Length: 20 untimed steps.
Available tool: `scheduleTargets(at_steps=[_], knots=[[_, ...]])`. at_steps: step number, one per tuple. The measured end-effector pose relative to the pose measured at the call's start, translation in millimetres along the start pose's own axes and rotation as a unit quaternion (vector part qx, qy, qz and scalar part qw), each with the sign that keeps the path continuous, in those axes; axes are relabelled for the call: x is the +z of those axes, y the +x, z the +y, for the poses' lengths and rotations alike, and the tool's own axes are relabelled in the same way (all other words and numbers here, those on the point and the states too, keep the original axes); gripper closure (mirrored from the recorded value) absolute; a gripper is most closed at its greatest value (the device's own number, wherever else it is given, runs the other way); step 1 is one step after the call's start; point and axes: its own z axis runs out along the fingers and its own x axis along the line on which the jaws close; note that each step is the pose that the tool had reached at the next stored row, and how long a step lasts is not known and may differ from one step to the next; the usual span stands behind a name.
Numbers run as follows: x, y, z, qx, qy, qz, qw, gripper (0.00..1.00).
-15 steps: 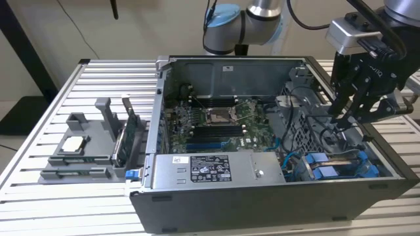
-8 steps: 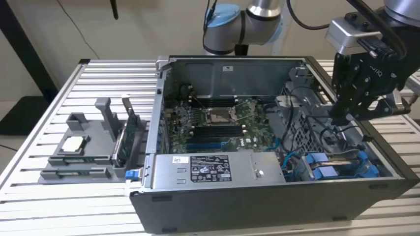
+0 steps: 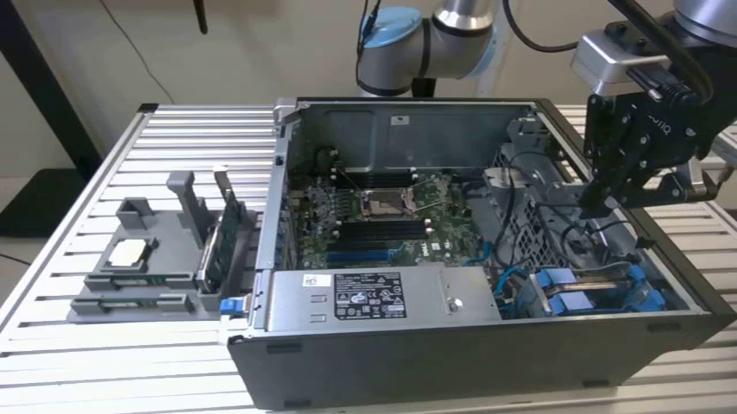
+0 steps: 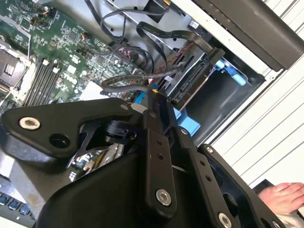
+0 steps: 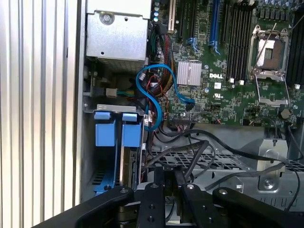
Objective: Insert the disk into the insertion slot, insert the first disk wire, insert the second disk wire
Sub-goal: 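Insert the first disk wire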
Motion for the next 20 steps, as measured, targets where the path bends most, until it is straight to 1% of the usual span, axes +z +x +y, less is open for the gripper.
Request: scheduleTargets(at_steps=[1,4,8,12,14,17,20], knots=[[0.1,-0.1,0.0,0.000,-0.0001,0.0009,1.0000,0.81],[0.3,0.1,-0.2,0.000,-0.0010,0.0065,1.0000,0.81],[0.7,0.5,-1.3,0.000,-0.0027,0.0178,0.9998,0.81],[1.5,1.0,-2.7,-0.001,-0.0048,0.0319,0.9995,0.81],[1.9,1.2,-3.8,-0.001,-0.0059,0.0381,0.9993,0.81],[2.8,1.6,-5.7,-0.001,-0.0073,0.0464,0.9989,0.81],[4.2,1.9,-6.9,-0.001,-0.0080,0.0525,0.9986,0.81]])
